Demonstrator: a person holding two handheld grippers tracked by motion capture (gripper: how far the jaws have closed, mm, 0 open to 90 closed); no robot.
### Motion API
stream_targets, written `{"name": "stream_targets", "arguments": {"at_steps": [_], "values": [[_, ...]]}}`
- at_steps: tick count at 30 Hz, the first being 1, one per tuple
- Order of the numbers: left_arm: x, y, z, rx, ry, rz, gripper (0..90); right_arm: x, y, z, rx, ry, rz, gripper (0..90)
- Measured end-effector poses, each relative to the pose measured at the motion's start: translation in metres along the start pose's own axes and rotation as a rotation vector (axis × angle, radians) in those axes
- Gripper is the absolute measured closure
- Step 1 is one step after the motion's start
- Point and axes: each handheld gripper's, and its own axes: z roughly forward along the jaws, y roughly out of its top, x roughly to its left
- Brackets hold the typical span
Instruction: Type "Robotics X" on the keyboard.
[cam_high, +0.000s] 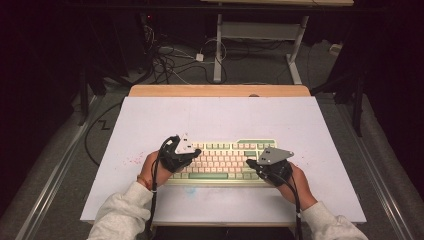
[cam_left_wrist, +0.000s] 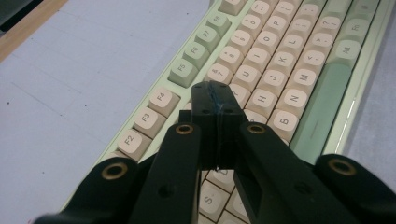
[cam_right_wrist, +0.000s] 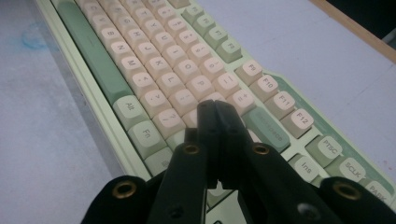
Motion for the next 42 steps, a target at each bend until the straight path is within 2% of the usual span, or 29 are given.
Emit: {"name": "stream_targets", "arguments": {"at_steps": [17,28,42], "values": [[-0.004,-0.003,-0.012,-0.042,0.022,0.016,87.8,-0.002,0.005,-0.015,-0.053,-0.011,0.01,90.0],[-0.006,-0.009,-0.022,-0.066,0.041,0.019,87.8,-0.004,0.006,-0.018,-0.062,-0.021,0.012,90.0],[-0.006,-0.029,-0.039,-0.076,0.069,-0.001,87.8,-0.004,0.01,-0.014,-0.06,-0.028,0.014,90.0]]}}
